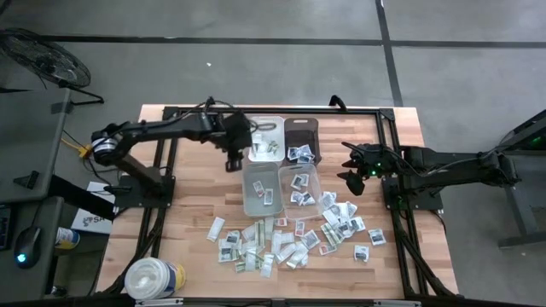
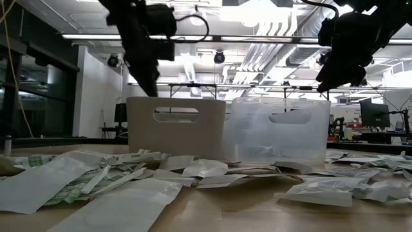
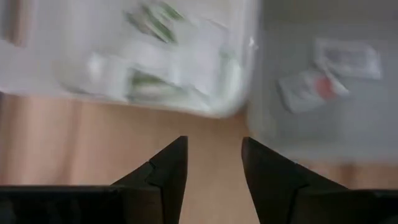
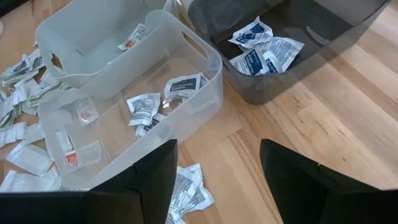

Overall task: Pick & Place First Aid Supplies
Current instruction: Put the green bandage pack into the white bin

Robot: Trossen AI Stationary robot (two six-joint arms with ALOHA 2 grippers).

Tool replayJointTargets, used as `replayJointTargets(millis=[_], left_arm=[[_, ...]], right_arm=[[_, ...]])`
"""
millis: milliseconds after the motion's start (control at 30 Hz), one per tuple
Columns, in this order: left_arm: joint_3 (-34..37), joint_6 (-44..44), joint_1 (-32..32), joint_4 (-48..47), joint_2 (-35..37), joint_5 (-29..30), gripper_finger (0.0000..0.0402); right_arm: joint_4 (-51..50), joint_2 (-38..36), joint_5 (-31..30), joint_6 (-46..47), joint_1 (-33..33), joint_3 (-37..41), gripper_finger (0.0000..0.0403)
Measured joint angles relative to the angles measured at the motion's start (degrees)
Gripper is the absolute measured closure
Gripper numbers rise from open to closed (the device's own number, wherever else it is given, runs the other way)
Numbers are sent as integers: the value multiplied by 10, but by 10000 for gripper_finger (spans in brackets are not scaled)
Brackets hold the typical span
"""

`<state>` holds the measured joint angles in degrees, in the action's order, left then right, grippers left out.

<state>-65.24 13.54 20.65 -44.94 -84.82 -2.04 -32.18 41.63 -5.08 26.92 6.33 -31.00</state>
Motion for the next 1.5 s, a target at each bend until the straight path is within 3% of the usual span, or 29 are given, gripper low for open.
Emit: replayJointTargets(millis=[333,633,833,967,1233,1500], left_arm=[[1,-25,-174,-174,32,25,250],[3,-25,-350,-180,29,14,250],[3,-78,-437,-179,29,68,249],[3,-118,-480,-175,25,93,234],[3,-184,-539,-143,-15,70,167],[3,-223,-580,-99,-84,74,161]], right_arm=[[-1,0,-3,-14,0,0,181],[-1,0,-1,-17,0,0,181],[-1,0,11,-19,0,0,181],[-1,0,11,-19,0,0,181],[0,0,16,-19,0,0,181],[1,0,16,-25,0,0,181]])
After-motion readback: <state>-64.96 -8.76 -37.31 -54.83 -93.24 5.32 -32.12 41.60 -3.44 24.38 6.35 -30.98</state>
